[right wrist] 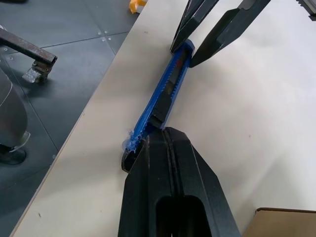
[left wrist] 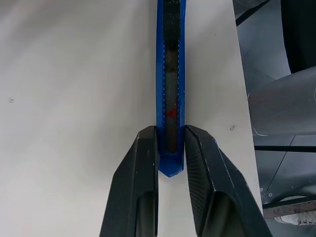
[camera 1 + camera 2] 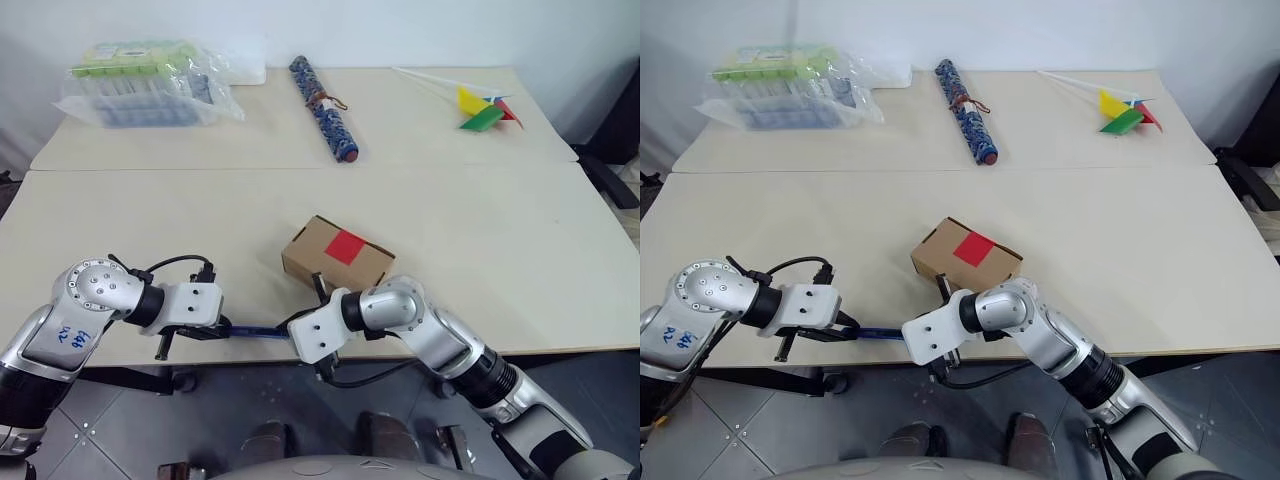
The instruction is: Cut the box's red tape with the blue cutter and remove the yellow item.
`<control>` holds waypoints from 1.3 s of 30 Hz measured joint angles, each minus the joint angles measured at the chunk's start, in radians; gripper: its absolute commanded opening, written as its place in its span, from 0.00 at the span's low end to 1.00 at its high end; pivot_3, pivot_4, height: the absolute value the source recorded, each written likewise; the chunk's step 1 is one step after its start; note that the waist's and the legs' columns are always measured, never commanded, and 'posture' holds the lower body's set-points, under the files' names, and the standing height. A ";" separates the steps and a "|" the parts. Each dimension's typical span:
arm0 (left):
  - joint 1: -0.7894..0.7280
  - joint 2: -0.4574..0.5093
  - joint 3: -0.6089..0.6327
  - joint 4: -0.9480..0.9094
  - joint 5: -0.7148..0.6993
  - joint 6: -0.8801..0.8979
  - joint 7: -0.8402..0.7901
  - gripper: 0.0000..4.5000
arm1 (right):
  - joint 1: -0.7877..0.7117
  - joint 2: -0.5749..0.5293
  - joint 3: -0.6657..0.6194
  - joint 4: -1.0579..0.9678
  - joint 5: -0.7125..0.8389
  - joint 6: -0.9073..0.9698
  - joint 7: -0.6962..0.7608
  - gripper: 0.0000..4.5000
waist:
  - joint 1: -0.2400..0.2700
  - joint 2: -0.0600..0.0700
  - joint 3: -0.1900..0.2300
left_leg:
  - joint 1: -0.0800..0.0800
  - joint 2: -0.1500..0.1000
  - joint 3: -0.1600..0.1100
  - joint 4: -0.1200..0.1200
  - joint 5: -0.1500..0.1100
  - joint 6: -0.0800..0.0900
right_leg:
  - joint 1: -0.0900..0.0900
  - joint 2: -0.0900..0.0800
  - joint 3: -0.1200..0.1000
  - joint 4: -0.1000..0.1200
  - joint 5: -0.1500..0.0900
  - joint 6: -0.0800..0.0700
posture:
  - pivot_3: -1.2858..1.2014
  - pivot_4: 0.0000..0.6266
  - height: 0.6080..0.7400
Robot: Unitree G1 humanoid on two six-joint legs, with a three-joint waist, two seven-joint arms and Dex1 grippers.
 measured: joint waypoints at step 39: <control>0.007 0.004 0.003 -0.037 0.004 0.062 0.005 0.09 | -0.093 0.193 0.066 0.236 -0.054 -0.076 -0.047 0.00 | -0.002 0.000 0.000 | 0.001 0.001 0.002 0.000 -0.001 0.000 | -0.002 0.002 0.006 0.001 0.000 0.000 | 0.52 0.24 1.00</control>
